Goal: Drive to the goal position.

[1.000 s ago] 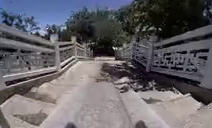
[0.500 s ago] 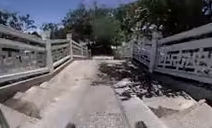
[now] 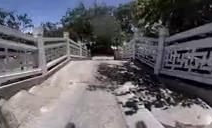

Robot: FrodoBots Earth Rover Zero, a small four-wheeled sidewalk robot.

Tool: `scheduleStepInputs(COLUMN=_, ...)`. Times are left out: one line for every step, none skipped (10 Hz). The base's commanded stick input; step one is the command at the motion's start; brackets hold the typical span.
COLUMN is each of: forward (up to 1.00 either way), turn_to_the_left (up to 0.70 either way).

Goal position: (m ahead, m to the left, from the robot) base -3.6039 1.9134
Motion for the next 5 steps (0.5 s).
scheduleStepInputs(forward=0.70, turn_to_the_left=0.00)
scheduleStepInputs(forward=0.70, turn_to_the_left=0.00)
scheduleStepInputs(forward=0.70, turn_to_the_left=0.00)
scheduleStepInputs(forward=0.70, turn_to_the_left=0.00)
scheduleStepInputs(forward=0.70, turn_to_the_left=0.00)
